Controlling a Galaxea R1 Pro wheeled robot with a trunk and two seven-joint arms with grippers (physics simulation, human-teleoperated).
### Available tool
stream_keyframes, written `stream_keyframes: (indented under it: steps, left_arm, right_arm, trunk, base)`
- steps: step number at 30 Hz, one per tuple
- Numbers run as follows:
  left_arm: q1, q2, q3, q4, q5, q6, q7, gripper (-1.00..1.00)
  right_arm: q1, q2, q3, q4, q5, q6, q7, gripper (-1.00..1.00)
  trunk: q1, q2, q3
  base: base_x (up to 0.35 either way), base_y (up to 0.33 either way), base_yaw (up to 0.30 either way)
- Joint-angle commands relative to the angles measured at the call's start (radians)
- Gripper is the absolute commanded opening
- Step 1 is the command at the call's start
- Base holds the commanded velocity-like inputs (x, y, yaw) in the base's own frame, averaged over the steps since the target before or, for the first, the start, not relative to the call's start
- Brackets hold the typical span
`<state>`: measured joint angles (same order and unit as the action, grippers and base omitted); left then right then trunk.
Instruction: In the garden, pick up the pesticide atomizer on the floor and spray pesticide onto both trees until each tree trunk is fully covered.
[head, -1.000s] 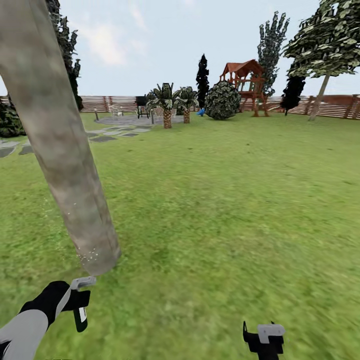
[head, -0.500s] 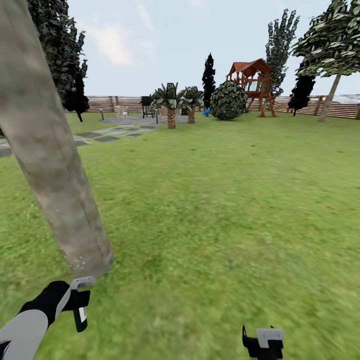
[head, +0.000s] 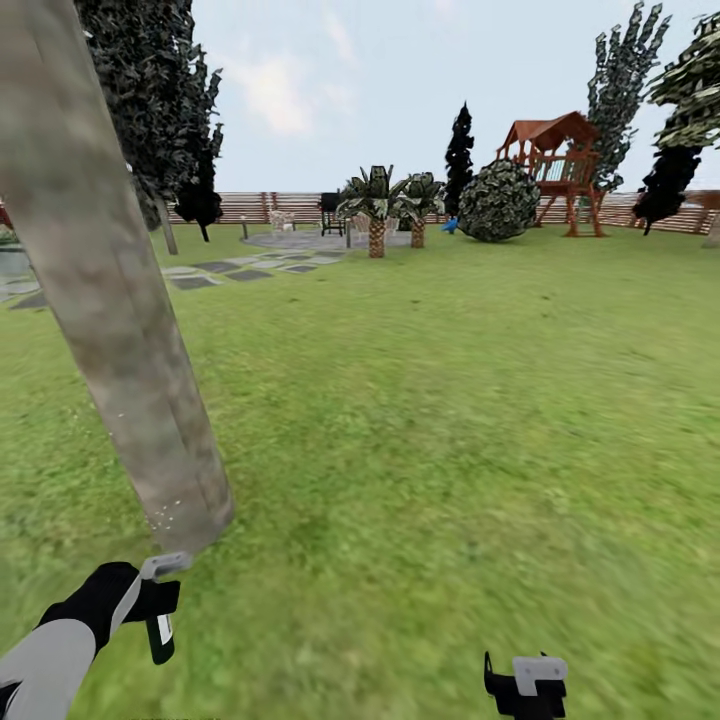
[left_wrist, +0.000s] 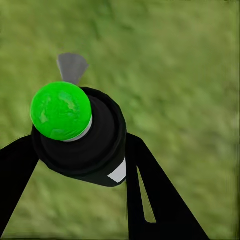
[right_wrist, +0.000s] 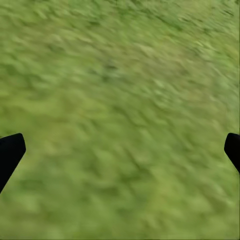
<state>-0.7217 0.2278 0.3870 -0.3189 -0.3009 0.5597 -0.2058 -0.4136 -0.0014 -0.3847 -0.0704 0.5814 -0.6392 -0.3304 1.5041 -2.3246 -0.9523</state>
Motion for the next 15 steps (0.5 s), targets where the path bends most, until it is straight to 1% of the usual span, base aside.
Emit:
stream_keyframes:
  steps: [1,5,8,10,13,14,15]
  left_arm:
    - [-0.001,-0.001,0.007,-0.002,-0.011,0.005,-0.007,-1.0]
    - [-0.001,-0.001,0.007,-0.002,-0.012,0.003,-0.007,-1.0]
    - [-0.001,0.0,0.007,-0.002,-0.012,0.003,-0.007,-1.0]
    - [-0.001,0.001,0.006,-0.004,-0.011,0.002,-0.009,-1.0]
    - [-0.013,-0.003,-0.001,-0.061,-0.013,0.0,-0.019,-1.0]
    - [-0.017,0.002,-0.004,-0.084,-0.014,0.003,-0.019,-1.0]
    - [-0.025,0.014,-0.006,-0.112,-0.018,0.004,-0.015,-1.0]
  right_arm:
    - [-0.001,0.0,-0.005,0.001,0.011,-0.002,-0.006,1.0]
    - [-0.001,0.0,-0.005,0.001,0.011,-0.002,-0.006,1.0]
    - [-0.001,0.0,-0.005,0.001,0.011,-0.002,-0.006,1.0]
    - [-0.001,0.0,-0.005,0.001,0.011,-0.002,-0.006,1.0]
    - [-0.001,0.0,-0.005,0.0,0.011,-0.002,-0.006,1.0]
    - [-0.001,0.0,-0.005,0.0,0.011,-0.002,-0.006,1.0]
    - [-0.001,0.0,-0.005,0.0,0.011,-0.002,-0.006,1.0]
  trunk:
    - [0.0,0.0,-0.001]
    - [0.0,0.0,-0.001]
    - [0.0,0.0,-0.001]
    - [0.0,0.0,-0.001]
    - [0.0,0.0,-0.001]
    - [0.0,0.0,-0.001]
    - [0.0,0.0,-0.001]
  base:
    - [0.126,-0.267,0.278]
    - [0.201,-0.221,0.278]
    - [0.1,-0.08,0.277]
    - [0.014,-0.011,0.099]
    - [0.001,-0.001,0.007]
    - [0.0,0.0,0.001]
    - [0.0,0.0,0.0]
